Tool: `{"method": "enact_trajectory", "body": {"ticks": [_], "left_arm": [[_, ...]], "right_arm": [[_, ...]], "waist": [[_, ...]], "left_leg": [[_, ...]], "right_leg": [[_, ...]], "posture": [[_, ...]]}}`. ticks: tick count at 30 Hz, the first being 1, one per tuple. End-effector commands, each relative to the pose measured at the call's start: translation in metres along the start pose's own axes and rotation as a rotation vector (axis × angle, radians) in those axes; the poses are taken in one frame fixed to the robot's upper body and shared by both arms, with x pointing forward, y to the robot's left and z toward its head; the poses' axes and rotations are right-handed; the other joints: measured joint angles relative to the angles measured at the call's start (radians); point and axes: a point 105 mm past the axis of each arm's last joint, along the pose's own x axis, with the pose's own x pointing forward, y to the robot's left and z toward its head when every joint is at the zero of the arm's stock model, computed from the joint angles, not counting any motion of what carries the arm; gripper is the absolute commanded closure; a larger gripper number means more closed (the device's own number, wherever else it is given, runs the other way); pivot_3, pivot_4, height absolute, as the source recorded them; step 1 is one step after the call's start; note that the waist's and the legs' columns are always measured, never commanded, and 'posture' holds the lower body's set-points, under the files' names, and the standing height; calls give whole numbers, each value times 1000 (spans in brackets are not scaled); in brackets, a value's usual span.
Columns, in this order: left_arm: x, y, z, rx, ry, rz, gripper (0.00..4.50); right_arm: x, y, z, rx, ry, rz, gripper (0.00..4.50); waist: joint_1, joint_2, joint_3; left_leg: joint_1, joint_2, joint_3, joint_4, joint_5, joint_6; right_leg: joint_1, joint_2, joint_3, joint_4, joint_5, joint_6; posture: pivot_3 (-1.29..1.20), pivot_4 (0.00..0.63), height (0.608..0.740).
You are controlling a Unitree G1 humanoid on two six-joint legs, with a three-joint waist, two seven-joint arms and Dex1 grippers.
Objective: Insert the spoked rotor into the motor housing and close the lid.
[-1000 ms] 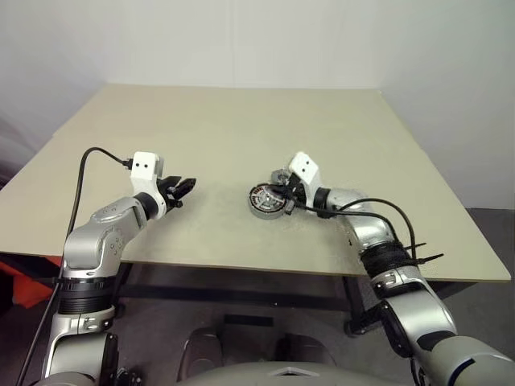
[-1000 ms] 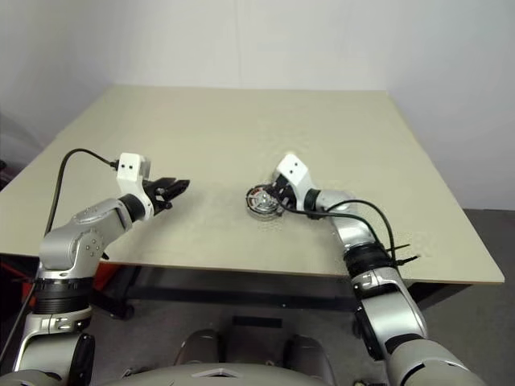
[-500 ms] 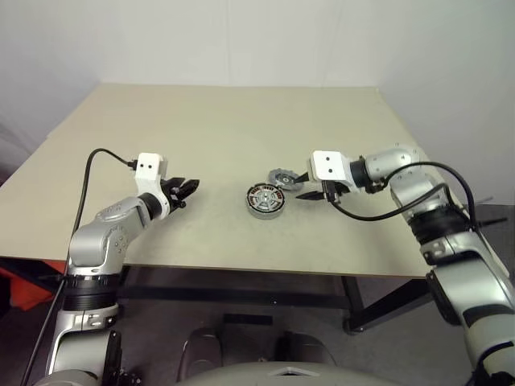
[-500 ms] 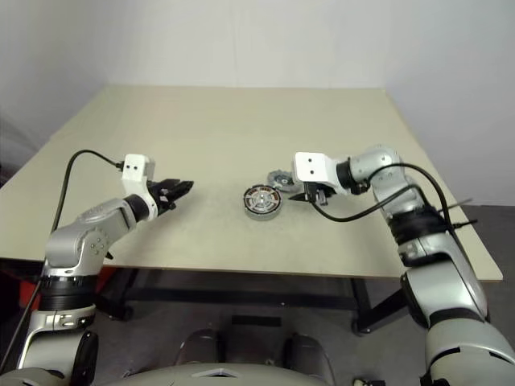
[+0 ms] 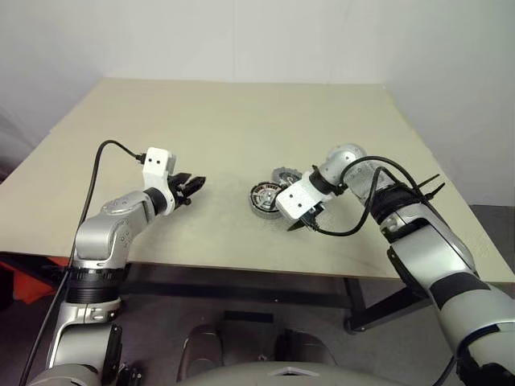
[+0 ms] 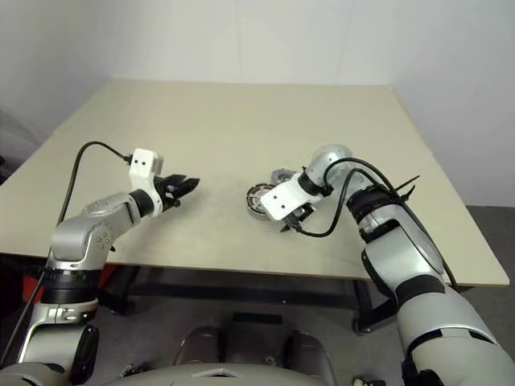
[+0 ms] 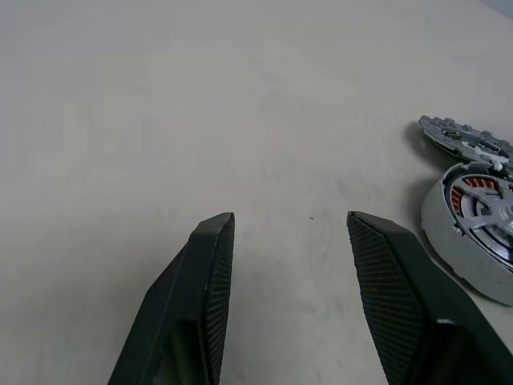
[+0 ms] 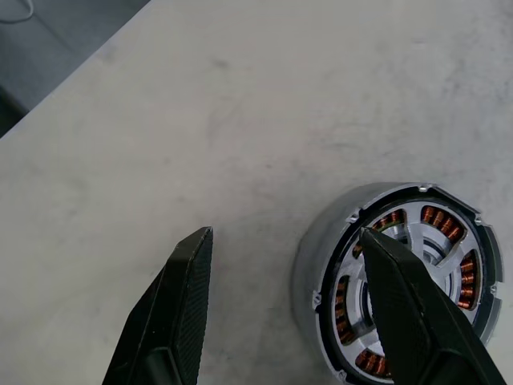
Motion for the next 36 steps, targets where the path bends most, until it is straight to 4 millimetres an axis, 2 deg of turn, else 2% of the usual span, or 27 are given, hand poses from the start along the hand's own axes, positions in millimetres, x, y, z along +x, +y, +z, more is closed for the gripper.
{"method": "enact_trajectory", "body": {"ticks": [1,7,14,22,29,30,31,36], "left_arm": [[-4,-9,10,20,-48,-11,2100],[-4,-14,2,-5,-34,-6,2100],[-5,-15,0,-15,-33,-3,2100],[-8,-11,2,-21,-39,11,2100],[-8,-8,0,-25,-40,24,2100],[-8,-7,1,-26,-42,28,2100],[-8,-5,2,-27,-44,32,2100],[-10,2,6,-26,-52,44,2100]], "right_arm": [[-12,-14,1,-10,15,-59,1189],[-17,-17,-7,18,44,-95,1189],[-10,-9,-21,62,89,-93,1189],[1,1,-27,74,103,-56,1189],[-1,7,-27,28,111,-21,1189],[0,8,-25,15,105,-12,1599],[0,9,-24,6,98,-5,1703],[1,8,-21,-14,87,3,3266]], "waist": [[1,0,0],[0,0,0],[-1,0,0],[-3,0,0],[-2,0,0],[-2,0,0],[-2,0,0],[-1,0,0]], "left_leg": [[1,0,0,0,0,-1],[3,2,0,0,3,-5],[3,3,0,0,3,-5],[5,3,0,0,3,-5],[7,3,0,0,3,-5],[7,3,0,0,3,-5],[7,3,0,0,3,-5],[6,3,0,0,3,-5]], "right_leg": [[0,0,0,1,0,0],[2,1,-1,3,0,0],[2,1,-1,3,0,0],[3,1,-1,4,0,0],[5,1,-1,3,0,0],[5,1,-1,3,0,0],[5,1,-1,3,0,0],[5,1,-1,3,0,0]], "posture": [[0,0,740],[0,0,740],[0,0,740],[0,0,740],[0,0,740],[0,0,740],[0,0,740],[0,0,740]]}}
